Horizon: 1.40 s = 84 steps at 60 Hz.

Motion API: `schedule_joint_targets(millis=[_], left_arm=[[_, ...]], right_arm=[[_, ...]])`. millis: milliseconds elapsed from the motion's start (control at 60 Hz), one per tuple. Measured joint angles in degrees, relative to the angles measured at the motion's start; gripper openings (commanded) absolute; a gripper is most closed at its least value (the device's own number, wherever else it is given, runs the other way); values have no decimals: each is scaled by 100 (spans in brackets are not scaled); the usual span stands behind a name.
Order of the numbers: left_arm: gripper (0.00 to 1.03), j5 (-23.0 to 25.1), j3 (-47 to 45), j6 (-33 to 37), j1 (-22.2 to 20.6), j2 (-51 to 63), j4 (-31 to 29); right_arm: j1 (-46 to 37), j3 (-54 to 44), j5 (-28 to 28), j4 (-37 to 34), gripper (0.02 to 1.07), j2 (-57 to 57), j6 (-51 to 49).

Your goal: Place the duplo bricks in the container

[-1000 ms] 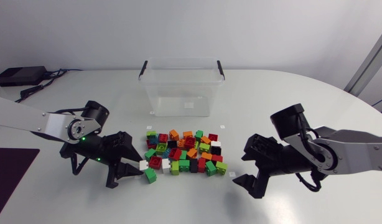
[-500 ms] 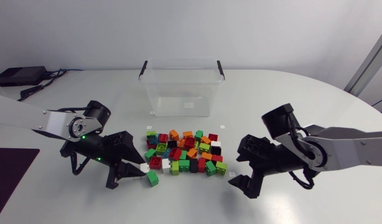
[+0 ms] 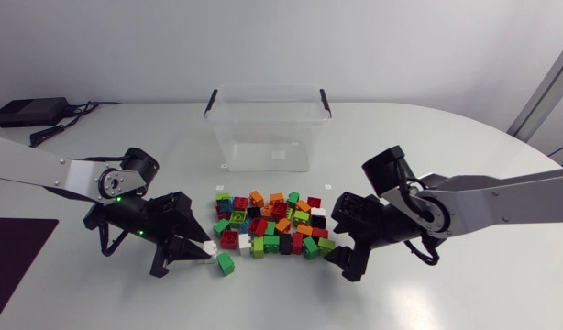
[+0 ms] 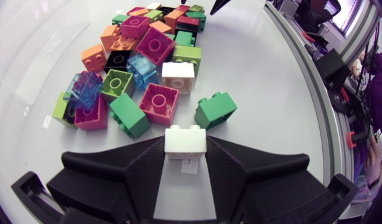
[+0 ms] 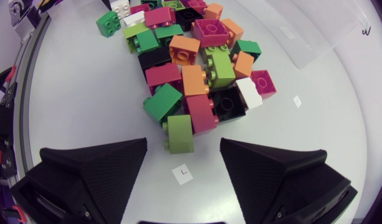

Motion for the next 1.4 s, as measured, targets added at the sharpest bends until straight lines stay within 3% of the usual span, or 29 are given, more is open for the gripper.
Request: schedule_joint_targets(millis=[100, 183, 333, 517, 900, 1267, 1400], left_arm=[[36, 0, -85, 2, 31, -105, -31], [36, 2, -120, 2, 52, -249, -103], [36, 2, -125, 0, 63, -704, -304], [36, 2, -111, -61, 61, -1392, -551], [37, 48, 640, -1027, -109, -1812, -518], [37, 61, 1471, -2898, -262, -1150, 1362], [37, -153, 2026, -3458, -238, -643, 1685]], right_arm=[[66, 11, 55, 153, 44, 138, 20], [77, 22, 111, 199, 41, 256, 46], [77, 28, 129, 208, 27, 374, 81], [77, 26, 127, 138, 22, 254, 81], [74, 17, 125, -431, 21, -649, 105], [-7, 479, 101, -791, 21, -1152, 343], [-85, 793, 15, -791, 21, -1161, 476]])
